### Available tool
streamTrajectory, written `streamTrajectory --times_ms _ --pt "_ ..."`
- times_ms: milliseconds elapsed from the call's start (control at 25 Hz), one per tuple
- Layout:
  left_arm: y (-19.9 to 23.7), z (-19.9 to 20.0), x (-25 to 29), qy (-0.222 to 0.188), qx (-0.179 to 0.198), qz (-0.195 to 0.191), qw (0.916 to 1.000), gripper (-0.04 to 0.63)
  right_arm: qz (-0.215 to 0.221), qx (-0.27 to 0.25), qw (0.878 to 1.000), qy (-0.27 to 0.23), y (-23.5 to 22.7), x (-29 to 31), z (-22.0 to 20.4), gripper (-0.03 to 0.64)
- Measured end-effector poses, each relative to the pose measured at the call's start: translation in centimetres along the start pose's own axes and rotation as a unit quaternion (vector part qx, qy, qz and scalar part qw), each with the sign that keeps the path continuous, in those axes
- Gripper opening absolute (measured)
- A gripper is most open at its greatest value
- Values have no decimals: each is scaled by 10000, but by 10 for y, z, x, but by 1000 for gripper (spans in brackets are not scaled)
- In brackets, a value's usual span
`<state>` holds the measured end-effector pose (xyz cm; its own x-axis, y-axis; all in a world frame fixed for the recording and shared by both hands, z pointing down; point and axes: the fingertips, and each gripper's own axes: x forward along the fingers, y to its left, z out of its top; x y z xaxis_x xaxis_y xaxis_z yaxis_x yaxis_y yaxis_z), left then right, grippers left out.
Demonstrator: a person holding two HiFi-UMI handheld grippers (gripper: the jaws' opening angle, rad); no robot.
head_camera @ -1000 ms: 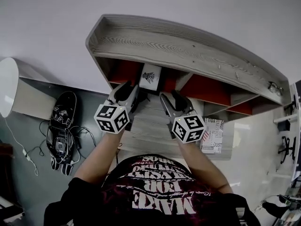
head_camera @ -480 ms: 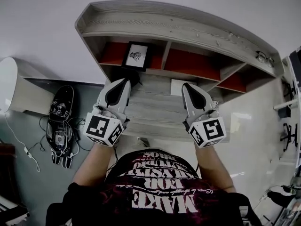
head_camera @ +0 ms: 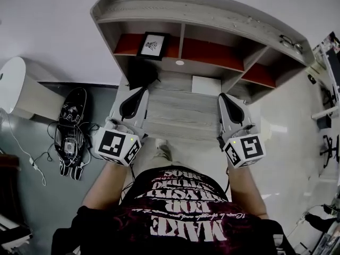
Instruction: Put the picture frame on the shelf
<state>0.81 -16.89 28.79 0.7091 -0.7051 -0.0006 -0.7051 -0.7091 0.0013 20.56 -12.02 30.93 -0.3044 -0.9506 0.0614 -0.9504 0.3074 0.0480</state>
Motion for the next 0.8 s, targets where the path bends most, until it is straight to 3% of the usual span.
streamTrajectory --times_ms 800 --pt "-19 -5 -64 277 -159 233 9992 0 139 247 9996 -48 27 -40 -5 25"
